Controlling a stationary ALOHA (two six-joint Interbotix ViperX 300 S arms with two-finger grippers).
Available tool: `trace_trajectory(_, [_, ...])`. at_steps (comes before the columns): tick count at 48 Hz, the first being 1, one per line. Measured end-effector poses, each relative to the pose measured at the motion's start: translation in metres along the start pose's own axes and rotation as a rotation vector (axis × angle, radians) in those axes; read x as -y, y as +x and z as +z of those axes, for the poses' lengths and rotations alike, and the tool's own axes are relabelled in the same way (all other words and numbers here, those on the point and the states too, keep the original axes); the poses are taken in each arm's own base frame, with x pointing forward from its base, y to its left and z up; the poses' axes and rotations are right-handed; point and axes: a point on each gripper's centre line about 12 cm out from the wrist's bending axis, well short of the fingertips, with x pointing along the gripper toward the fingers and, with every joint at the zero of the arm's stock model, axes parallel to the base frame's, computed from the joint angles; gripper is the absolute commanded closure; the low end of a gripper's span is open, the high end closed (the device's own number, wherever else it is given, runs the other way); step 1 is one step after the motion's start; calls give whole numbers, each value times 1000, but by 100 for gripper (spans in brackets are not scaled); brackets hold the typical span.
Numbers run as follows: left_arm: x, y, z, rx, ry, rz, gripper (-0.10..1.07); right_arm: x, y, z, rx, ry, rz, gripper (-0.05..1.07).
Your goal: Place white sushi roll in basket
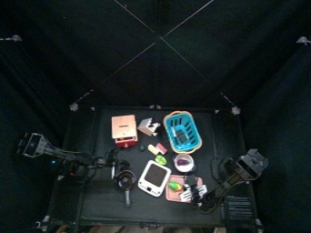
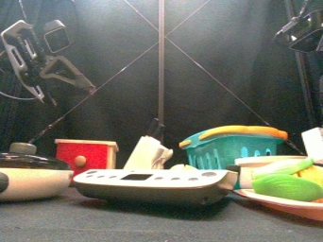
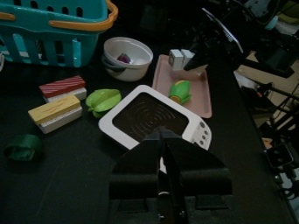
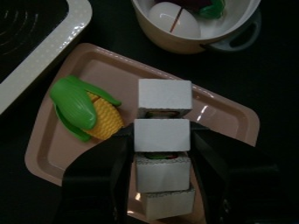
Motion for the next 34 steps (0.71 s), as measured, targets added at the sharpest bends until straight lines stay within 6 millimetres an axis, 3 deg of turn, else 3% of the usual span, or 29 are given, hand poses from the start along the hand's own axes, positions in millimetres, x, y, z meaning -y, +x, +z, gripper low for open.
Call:
trace_trajectory(6, [0, 0, -1, -3, -1, 1, 58, -3, -5, 12, 26, 2, 36, 50])
trace_trajectory(14, [0, 0, 0, 0, -1, 1, 58, -3, -25, 57, 96, 6, 116, 50])
trace_trajectory(22, [0, 0, 0, -1, -1, 1, 58, 9, -26, 119, 150, 28, 110, 50])
trace_trajectory(34, [0, 0, 0, -3, 2, 0, 58, 41, -10, 220, 182, 18, 136, 50])
